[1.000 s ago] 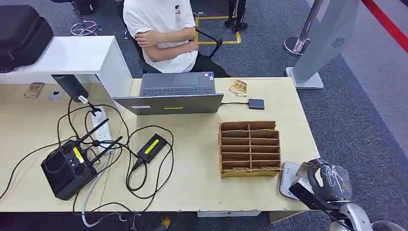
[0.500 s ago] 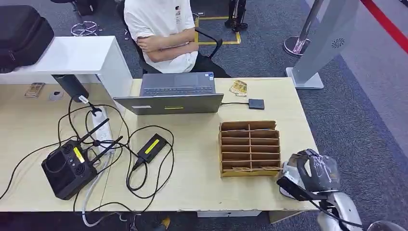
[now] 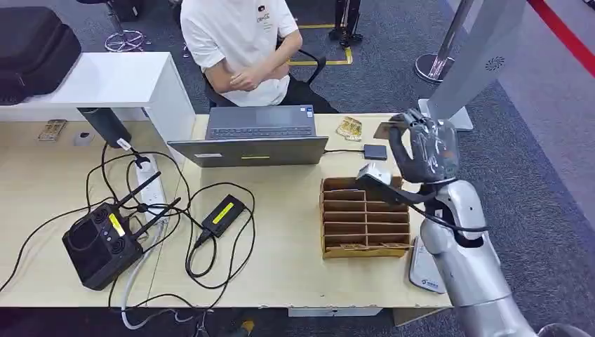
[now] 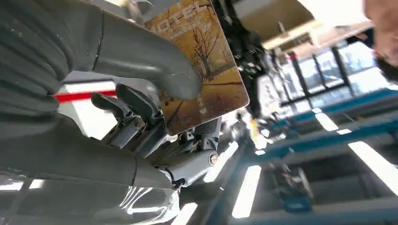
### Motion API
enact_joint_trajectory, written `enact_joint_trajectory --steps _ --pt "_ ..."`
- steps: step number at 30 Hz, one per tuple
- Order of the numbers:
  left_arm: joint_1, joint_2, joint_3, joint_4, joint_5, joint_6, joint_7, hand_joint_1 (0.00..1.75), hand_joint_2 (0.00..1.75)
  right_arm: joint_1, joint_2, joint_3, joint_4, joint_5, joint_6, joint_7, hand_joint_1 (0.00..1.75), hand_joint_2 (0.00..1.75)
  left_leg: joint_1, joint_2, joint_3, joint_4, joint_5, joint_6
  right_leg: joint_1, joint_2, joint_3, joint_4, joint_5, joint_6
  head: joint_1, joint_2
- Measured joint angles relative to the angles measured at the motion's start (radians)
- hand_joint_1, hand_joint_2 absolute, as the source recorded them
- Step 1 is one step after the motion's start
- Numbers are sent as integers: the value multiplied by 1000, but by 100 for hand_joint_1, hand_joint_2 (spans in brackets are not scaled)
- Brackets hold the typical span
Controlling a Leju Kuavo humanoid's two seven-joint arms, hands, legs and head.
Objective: Pass the card to the sensor for recognition and then transmit it.
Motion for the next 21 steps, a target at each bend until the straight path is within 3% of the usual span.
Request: enact_joint_trajectory --steps 4,8,12,17,21 --pt "-2 -4 0 0 -19 7 8 0 175 -116 50 83 24 27 25 42 175 175 0 -1 0 0 0 -1 0 -1 0 1 0 0 0 0" --pt "-6 -8 -6 0 -53 56 8 0 175 -216 112 166 92 111 26 108 175 175 0 -1 0 0 1 -1 0 -1 0 1 0 0 0 0" --pt "-17 -7 -13 0 -71 72 29 0 175 -304 181 244 218 238 -47 185 175 175 0 -4 -1 0 2 -2 0 -4 0 1 0 0 0 0" --pt "-28 -9 -34 0 -79 142 44 0 175 -377 251 299 400 382 -128 294 175 175 0 -5 -1 0 3 -2 0 -4 0 0 1 -1 0 0" --pt "-31 -11 -47 0 -75 144 55 0 175 -399 298 323 540 416 -176 317 175 175 0 -8 -2 0 4 -1 0 -7 0 0 1 -1 0 0"
